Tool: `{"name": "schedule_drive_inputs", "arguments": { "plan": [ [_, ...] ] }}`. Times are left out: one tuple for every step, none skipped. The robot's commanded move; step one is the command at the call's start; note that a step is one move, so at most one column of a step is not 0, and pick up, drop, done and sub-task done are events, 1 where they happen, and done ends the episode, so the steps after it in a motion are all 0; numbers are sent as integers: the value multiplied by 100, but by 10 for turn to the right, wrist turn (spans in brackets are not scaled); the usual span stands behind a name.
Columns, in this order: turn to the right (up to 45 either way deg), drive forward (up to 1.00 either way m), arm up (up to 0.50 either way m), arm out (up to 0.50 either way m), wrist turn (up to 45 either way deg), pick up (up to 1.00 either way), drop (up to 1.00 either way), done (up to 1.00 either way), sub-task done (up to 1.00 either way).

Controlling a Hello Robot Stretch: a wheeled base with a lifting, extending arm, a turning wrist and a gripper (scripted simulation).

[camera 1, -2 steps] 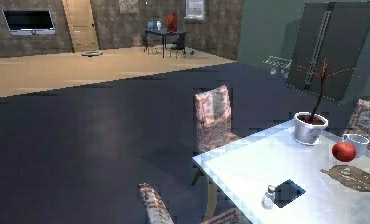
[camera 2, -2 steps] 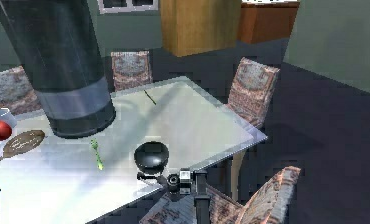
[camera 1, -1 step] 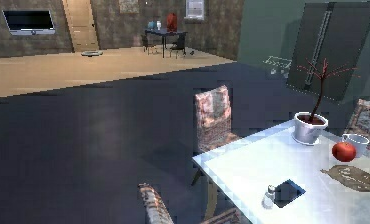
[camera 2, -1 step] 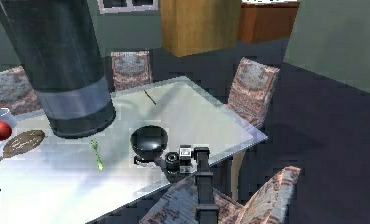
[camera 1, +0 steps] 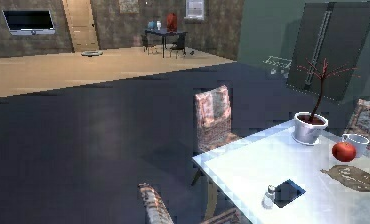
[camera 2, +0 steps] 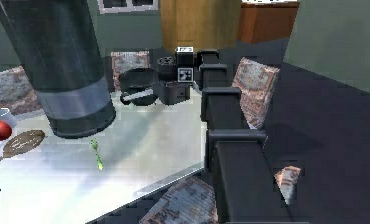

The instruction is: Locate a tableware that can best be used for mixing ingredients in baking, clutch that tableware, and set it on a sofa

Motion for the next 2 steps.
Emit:
{"name": "schedule_drive_inputs", "arguments": {
  "plan": [
    [0,0,0,0,-450,0,0,0,0],
    [0,0,0,0,-450,0,0,0,0]
  ]
}}
